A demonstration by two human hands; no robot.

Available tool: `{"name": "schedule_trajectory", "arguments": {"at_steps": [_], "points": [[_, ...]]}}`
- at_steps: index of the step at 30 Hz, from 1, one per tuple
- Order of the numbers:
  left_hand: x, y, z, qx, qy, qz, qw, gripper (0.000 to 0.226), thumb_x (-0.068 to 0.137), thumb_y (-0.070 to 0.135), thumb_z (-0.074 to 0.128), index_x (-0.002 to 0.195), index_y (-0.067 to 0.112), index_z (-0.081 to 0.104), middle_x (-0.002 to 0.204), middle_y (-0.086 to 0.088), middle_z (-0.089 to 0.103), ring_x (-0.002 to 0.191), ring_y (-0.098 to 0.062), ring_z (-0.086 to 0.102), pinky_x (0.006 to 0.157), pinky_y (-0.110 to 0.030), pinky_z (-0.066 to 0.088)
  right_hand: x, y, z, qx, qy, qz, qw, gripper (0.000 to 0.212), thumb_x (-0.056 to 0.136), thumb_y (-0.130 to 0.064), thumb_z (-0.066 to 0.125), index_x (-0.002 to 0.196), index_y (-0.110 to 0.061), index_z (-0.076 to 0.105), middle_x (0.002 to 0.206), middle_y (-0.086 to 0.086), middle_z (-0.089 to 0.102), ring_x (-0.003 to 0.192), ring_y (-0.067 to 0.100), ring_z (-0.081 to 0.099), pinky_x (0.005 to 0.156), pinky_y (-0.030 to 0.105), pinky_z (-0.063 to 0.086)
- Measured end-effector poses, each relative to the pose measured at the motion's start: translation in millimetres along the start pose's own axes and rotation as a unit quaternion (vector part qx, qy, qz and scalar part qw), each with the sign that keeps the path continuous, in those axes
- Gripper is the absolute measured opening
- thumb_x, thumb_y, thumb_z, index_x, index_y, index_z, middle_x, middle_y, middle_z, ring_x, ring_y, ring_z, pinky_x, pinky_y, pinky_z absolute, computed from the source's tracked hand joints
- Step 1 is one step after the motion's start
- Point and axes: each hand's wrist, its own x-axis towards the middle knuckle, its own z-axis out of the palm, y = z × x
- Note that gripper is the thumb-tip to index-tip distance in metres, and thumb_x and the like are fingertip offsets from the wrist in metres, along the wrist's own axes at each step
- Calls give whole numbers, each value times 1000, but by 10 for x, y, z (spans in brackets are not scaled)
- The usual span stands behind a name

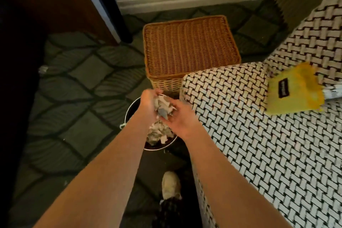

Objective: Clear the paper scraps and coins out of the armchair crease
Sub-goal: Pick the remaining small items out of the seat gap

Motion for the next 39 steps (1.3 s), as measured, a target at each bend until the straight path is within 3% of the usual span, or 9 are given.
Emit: {"name": "schedule_trajectory", "arguments": {"at_steps": [7, 10, 13, 16, 18, 25, 31, 35, 39], "points": [[393, -180, -555, 6, 39, -47, 998, 24, 86, 21, 44, 78, 6, 60, 91, -18, 64, 96, -33, 60, 99, -42, 43, 462, 472, 65, 27, 41, 71, 996, 32, 96, -17, 42, 125, -10, 53, 136, 12, 47, 125, 30, 44, 91, 40, 42], [456, -249, -618, 7, 74, -48, 996, 24, 84, 19, 44, 94, 9, 63, 103, -16, 62, 100, -30, 55, 100, -42, 41, 513, 499, 58, 43, 64, 81, 994, 37, 96, -13, 42, 133, -8, 45, 137, 14, 46, 127, 30, 43, 90, 39, 42], [457, -338, -641, -1, 65, -58, 996, 40, 89, 17, 38, 126, 5, 50, 126, -10, 50, 107, -26, 45, 93, -34, 35, 524, 497, 5, 34, 57, 87, 994, 39, 99, -14, 33, 136, -5, 40, 138, 14, 46, 128, 28, 42, 97, 36, 38], [417, -370, -642, 20, 57, -69, 996, 47, 95, 16, 29, 141, 5, 31, 148, -9, 32, 138, -25, 25, 109, -36, 22, 484, 456, -57, 25, 59, 101, 993, 40, 99, -17, 31, 137, -6, 39, 140, 13, 44, 130, 28, 41, 105, 38, 32], [453, -372, -643, 41, 74, -76, 994, 53, 95, 17, 28, 146, 7, 21, 155, -9, 18, 144, -23, 13, 114, -38, 14, 424, 391, -88, 32, 56, 99, 993, 43, 99, -17, 30, 140, -6, 34, 143, 13, 41, 133, 28, 37, 108, 39, 28], [395, -355, -626, 49, 99, -63, 992, 47, 96, 12, 34, 143, 5, 29, 145, -8, 32, 134, -25, 34, 107, -33, 30, 241, 296, -145, 21, 14, 111, 994, 45, 100, -25, 26, 142, -9, 30, 148, 13, 32, 137, 29, 28, 112, 44, 18], [216, -393, -717, 74, 69, -65, 993, 46, 99, 16, 31, 145, 9, 28, 152, -7, 28, 141, -23, 24, 114, -40, 20, 190, 417, -183, 3, 24, 121, 992, 51, 99, -34, 31, 146, -14, 21, 150, 17, 26, 138, 34, 24, 112, 49, 17], [27, -378, -619, 81, 34, -40, 995, 40, 102, 23, 26, 138, 15, 40, 142, -6, 45, 134, -24, 37, 112, -41, 25, 3, 323, -240, -26, -15, 90, 995, 49, 99, -35, 31, 145, -18, 24, 148, 18, 30, 136, 35, 30, 107, 52, 27], [-187, -324, -313, 82, 26, -2, 996, 32, 98, 19, 37, 125, 15, 54, 125, -4, 59, 106, -19, 55, 97, -36, 38, -335, 61, -293, -106, -41, 22, 993, 41, 99, -27, 36, 137, -14, 41, 133, 11, 50, 120, 28, 48, 95, 42, 40]]}}
